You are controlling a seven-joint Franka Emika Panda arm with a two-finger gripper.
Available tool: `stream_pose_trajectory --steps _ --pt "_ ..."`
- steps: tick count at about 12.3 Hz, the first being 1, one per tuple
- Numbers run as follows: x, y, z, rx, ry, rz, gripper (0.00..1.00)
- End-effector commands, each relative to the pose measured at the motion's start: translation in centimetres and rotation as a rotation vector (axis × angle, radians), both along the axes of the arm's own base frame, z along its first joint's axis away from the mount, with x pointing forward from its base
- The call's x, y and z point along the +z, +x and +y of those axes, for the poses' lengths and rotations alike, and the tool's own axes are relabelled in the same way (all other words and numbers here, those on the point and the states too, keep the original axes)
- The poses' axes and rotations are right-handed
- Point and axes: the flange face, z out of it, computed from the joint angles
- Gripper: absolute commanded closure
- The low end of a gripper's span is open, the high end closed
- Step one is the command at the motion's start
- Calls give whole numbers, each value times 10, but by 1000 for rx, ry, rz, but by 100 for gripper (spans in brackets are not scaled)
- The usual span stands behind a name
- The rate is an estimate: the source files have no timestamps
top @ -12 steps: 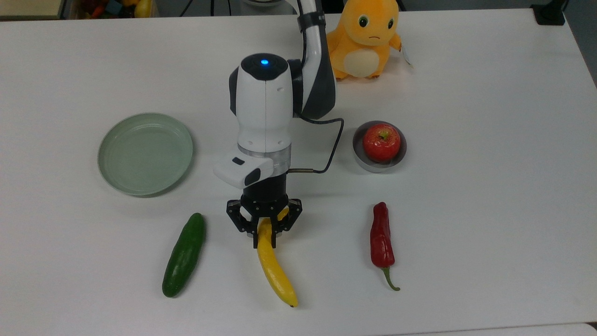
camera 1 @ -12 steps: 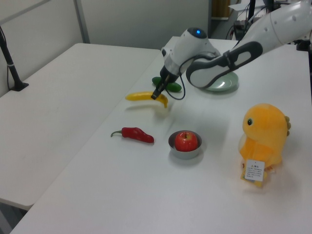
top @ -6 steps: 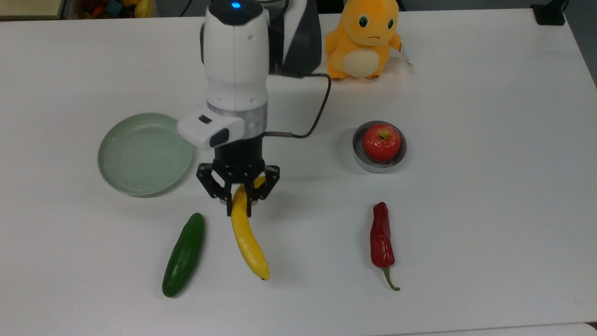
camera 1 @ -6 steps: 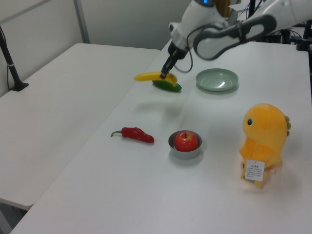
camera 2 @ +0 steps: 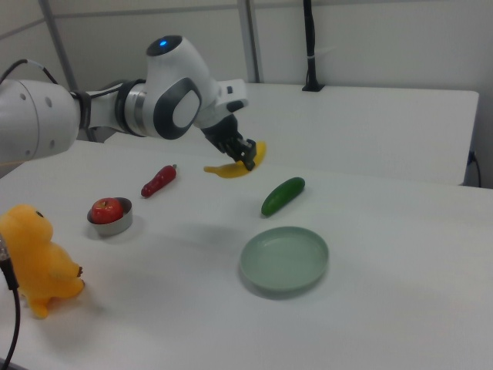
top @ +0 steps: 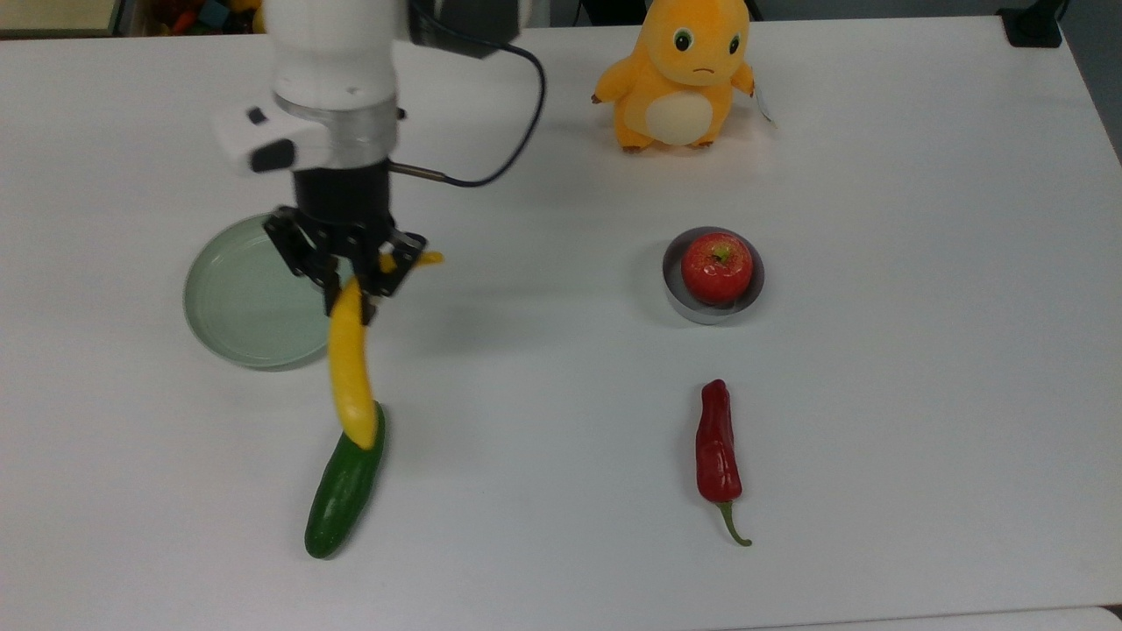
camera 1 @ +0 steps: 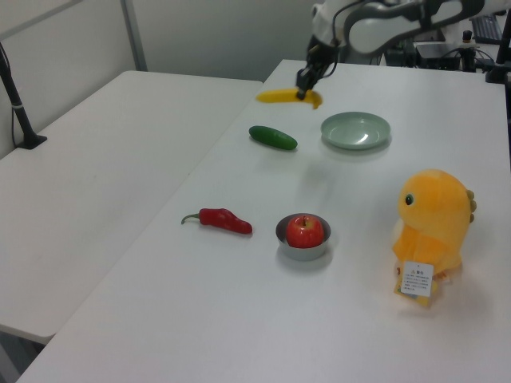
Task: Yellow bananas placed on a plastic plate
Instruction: 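Lift the banana and carry it over the green plate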
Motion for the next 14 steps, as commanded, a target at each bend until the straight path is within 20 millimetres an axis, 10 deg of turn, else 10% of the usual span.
stream_pose_trajectory --steps 1,8,14 --pt "-1 -28 -42 -123 1 91 100" --pt "-68 -72 -125 -294 -71 255 100" --pt "-88 -79 -130 -296 -80 244 100"
